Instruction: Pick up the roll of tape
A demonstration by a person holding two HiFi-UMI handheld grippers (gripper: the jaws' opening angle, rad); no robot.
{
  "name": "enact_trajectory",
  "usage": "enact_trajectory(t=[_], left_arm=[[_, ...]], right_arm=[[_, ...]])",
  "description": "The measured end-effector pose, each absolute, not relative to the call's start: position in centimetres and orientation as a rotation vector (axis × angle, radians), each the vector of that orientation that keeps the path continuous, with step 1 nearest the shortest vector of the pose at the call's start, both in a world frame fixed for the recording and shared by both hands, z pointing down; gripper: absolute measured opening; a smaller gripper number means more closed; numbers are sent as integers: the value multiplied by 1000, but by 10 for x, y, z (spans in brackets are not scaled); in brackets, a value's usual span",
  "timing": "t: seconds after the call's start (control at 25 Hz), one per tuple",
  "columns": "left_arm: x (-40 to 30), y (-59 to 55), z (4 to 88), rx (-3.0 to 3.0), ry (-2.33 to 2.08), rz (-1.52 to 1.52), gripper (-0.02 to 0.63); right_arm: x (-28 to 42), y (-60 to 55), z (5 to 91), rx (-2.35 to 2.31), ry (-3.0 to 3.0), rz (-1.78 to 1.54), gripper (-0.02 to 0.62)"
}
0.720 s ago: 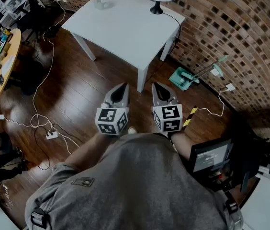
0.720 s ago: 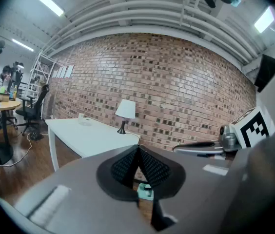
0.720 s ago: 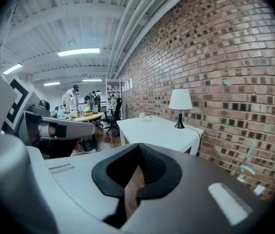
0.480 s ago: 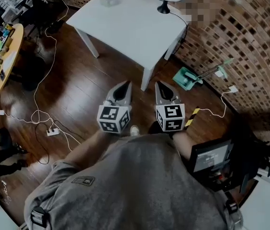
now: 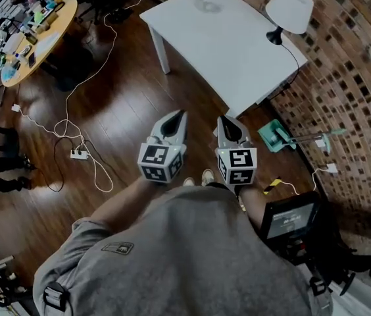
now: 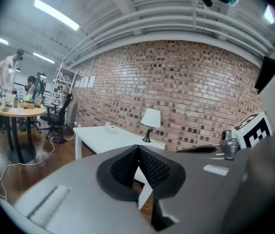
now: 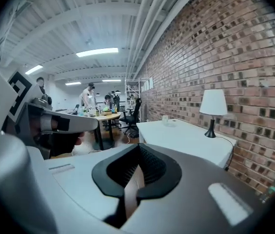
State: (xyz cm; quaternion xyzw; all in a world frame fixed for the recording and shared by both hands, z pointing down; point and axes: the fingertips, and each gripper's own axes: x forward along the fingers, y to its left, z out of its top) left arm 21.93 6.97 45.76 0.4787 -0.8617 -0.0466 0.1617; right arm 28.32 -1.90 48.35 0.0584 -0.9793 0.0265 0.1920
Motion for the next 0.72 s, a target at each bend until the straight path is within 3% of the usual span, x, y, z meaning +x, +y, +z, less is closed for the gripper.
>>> enact_trajectory(t=[0.72], left_arm=[[198, 192, 453, 754, -2748, -187, 2]], right_arm=[[216, 84, 465, -499, -2786, 5, 11]])
